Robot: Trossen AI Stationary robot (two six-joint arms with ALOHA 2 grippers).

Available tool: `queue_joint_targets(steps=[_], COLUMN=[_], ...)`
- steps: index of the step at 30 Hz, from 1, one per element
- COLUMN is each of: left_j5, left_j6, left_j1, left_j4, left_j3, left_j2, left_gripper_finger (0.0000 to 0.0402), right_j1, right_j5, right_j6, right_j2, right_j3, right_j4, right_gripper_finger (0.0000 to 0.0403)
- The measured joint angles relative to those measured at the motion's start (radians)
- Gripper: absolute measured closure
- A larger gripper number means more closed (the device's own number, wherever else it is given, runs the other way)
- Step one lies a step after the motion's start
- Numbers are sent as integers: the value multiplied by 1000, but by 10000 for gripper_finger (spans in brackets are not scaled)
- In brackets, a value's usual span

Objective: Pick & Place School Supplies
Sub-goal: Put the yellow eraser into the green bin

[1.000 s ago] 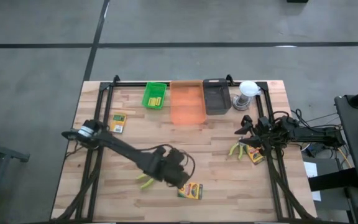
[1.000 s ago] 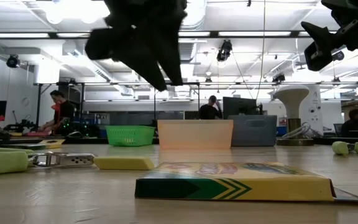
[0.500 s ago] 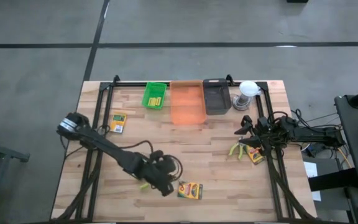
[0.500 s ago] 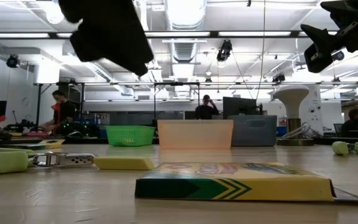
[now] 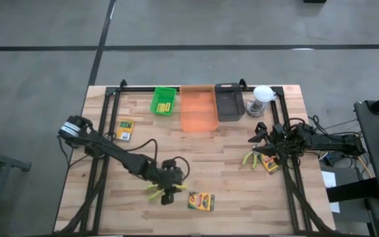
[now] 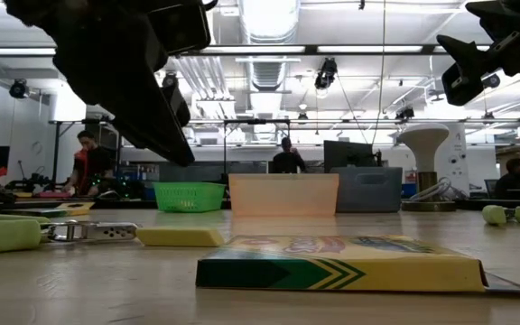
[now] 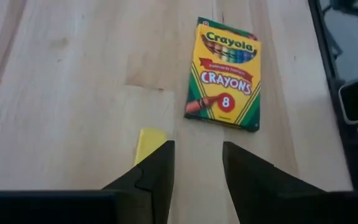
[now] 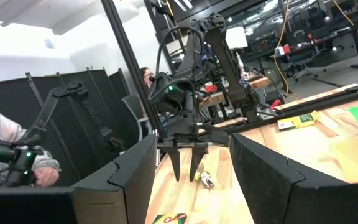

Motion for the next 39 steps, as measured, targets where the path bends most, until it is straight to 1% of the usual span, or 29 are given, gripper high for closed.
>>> queue_joint_targets(steps=[6,14,19,23,28,35,39], left_j5=[-10,-20,-20,-21,-21,-64,-64], left_j6=[113,137,112,99,99,99,83], left_j1=[3,14,13,14,15,15,16], left_j4=[2,26,177,262,269,269,270], left_j3=[-6,-31,-118,-165,-188,-208,-219], left_j2=[0,1,2,2,3,3,3], left_gripper_finger=[261,261,261,248,231,229,229], right_j1=[0,0,0,0,0,0,0], right_j5=[0,0,0,0,0,0,0], right_j6=[0,0,0,0,0,0,0], right_j2=[0,0,0,0,0,0,0], right_j3=[0,0,0,0,0,0,0], right_j4=[0,0,0,0,0,1,0], right_gripper_finger=[202,202,202,202,202,202,202])
